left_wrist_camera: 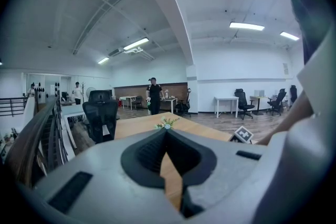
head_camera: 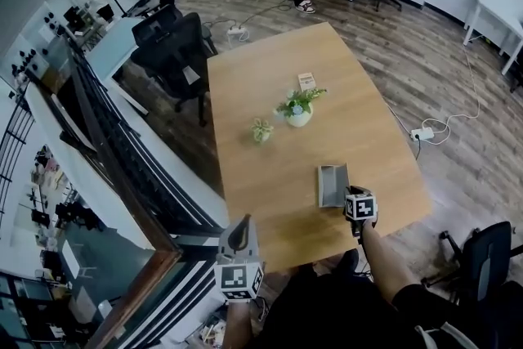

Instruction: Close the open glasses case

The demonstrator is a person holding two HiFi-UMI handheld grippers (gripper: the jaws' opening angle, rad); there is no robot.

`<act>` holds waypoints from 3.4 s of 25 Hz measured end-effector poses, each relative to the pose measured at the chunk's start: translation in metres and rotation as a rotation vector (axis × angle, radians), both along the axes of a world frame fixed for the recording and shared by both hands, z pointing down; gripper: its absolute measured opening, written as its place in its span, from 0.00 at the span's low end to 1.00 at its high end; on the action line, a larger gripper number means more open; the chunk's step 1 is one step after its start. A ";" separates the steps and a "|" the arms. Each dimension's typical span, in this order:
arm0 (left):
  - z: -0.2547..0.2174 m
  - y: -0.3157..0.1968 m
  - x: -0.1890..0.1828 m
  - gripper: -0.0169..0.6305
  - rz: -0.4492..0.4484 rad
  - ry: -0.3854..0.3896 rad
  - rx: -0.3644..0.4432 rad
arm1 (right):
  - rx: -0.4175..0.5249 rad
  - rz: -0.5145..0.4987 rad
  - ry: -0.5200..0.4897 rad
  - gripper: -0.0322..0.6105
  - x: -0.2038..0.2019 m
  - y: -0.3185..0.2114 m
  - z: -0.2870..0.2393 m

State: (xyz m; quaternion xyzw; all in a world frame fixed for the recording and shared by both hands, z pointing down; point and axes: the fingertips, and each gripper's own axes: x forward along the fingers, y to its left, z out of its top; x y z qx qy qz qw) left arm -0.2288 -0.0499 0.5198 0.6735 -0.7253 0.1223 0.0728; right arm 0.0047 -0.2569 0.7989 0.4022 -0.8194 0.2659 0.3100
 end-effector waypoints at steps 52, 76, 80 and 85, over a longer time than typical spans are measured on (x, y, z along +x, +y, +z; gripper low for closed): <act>0.006 -0.005 0.011 0.02 0.007 0.004 0.002 | 0.045 -0.439 0.047 0.08 -0.068 0.061 -0.014; 0.005 0.007 0.002 0.02 -0.037 -0.009 0.024 | 0.031 -0.474 0.163 0.07 -0.071 0.070 0.018; 0.003 0.008 0.002 0.02 -0.045 -0.010 0.033 | 0.030 -0.476 0.149 0.07 -0.071 0.066 0.014; -0.002 0.012 0.004 0.02 -0.053 -0.013 0.050 | 0.061 -0.453 0.118 0.07 -0.063 0.067 -0.010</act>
